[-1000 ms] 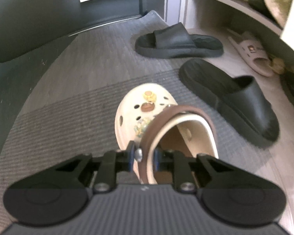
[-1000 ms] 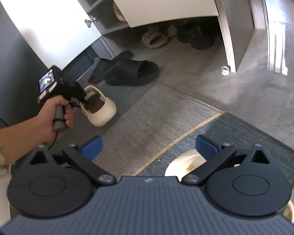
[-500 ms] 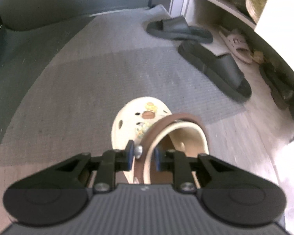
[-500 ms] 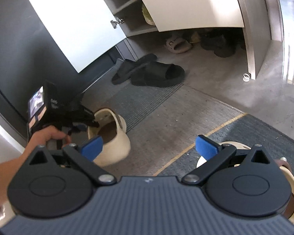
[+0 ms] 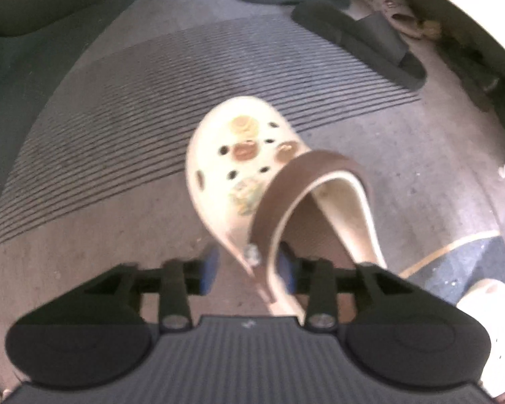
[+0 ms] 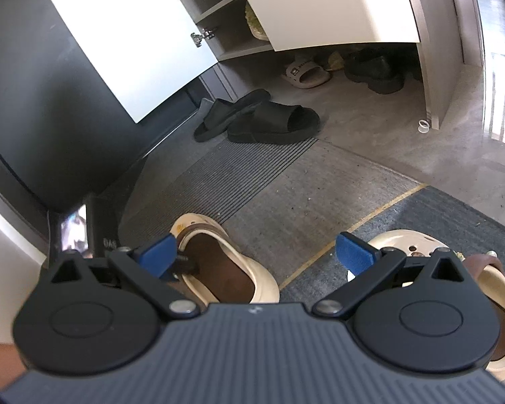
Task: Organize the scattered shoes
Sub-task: 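Lift the cream clog with the left tool, set it down, open, then move the right tool to the cream clog and grip its brown strap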
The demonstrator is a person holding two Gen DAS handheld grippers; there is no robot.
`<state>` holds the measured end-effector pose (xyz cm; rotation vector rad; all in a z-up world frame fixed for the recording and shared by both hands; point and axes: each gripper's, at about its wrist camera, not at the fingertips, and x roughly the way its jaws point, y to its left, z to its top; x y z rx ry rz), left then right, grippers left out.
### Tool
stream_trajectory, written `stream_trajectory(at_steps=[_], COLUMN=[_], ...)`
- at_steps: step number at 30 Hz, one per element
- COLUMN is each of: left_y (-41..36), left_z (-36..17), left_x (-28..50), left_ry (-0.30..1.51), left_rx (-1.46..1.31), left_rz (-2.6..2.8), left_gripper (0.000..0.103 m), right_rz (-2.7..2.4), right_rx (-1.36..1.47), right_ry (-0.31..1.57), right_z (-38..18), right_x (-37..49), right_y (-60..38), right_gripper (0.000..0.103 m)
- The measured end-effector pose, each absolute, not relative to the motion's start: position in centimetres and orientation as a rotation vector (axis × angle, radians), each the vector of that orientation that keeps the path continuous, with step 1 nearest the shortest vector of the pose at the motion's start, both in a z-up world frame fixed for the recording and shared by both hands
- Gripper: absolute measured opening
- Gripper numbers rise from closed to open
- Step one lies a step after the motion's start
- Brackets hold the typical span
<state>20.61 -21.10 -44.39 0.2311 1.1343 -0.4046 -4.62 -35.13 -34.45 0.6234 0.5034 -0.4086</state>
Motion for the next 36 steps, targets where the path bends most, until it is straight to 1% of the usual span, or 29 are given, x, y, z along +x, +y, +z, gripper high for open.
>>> stream_trajectory(at_steps=[1,2,8,12,13,14,17,20,23,26,29,33,36], left_y=[-20.8,-20.6,-17.5,-14.3,-12.8,-11.5,-6.8,-2.2,2.3,4.6,5.5,5.6,5.5], left_z=[-43.9,-43.4,-37.6,-33.2,-31.8,-30.8,-28.6,-27.7,-27.8,-28.0,-28.0,-27.8,-28.4], left_x=[20.5,20.3,20.0,19.6,19.4,19.3,18.6,17.1,14.8,13.7,12.4,10.8,10.6], left_ry=[1.121,1.11,1.12,1.055,1.034,1.022,1.018,1.013,0.962,0.946,0.869,0.75,0.754], left_rx=[0.231,0.232,0.164,0.137,0.125,0.11,0.054,0.024,-0.03,-0.023,0.014,0.034,0.005], left_rz=[-0.418,-0.43,-0.468,-0.472,-0.474,-0.479,-0.471,-0.423,-0.376,-0.339,-0.345,-0.351,-0.359], left_gripper=[0.08,0.081,0.083,0.09,0.094,0.096,0.098,0.098,0.1,0.1,0.1,0.103,0.103], right_rz=[-0.417,-0.417,-0.436,-0.432,-0.424,-0.411,-0.375,-0.314,-0.26,-0.232,-0.21,-0.175,-0.141], right_rx=[0.618,0.616,0.612,0.603,0.6,0.597,0.589,0.567,0.533,0.549,0.544,0.39,0.395], right_ry=[0.503,0.503,0.488,0.458,0.458,0.459,0.467,0.491,0.527,0.561,0.604,0.656,0.701], right_z=[-34.3,-34.3,-33.7,-33.1,-33.1,-33.0,-32.9,-32.9,-33.5,-34.1,-35.2,-36.7,-38.0], right_x=[-4.8,-5.0,-6.3,-7.0,-7.1,-7.1,-7.0,-6.5,-5.1,-3.9,-2.5,2.1,5.6], right_y=[-35.2,-35.1,-35.0,-34.4,-34.3,-34.0,-33.3,-32.1,-30.5,-29.8,-28.8,-26.7,-27.0], right_gripper=[0.103,0.103,0.103,0.103,0.103,0.103,0.103,0.103,0.103,0.103,0.103,0.103,0.103])
